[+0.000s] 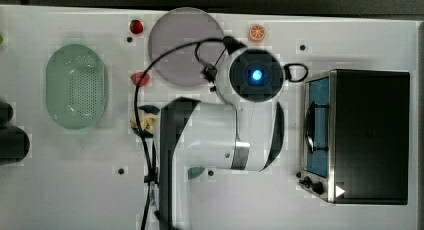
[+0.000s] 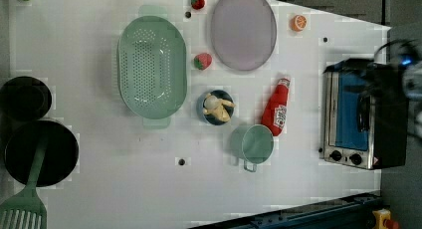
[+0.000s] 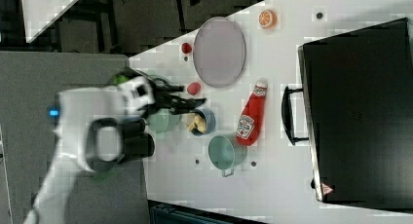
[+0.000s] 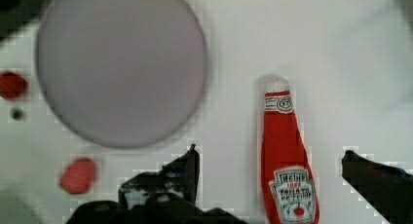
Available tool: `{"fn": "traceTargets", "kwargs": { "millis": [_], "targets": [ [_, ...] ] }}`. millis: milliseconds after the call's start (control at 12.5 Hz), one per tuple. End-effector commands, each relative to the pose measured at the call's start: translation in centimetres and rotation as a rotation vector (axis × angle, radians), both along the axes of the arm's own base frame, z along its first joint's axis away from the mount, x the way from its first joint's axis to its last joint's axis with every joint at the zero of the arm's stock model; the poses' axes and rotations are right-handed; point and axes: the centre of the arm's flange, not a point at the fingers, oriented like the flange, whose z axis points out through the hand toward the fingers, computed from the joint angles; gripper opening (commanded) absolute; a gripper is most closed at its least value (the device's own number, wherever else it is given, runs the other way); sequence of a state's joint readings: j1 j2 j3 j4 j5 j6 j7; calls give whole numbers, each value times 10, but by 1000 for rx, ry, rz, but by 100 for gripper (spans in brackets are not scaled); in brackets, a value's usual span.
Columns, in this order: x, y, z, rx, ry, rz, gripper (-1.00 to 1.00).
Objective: Pick ketchup from plate and place it on table.
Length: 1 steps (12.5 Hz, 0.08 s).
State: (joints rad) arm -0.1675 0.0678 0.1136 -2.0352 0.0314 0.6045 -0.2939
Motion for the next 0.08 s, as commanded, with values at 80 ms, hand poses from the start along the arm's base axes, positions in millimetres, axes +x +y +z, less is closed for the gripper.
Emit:
{"fn": "traceTargets", "kwargs": {
  "millis": [80],
  "targets": [
    [-2, 14, 50, 17, 51, -204, 100]
  ]
}}
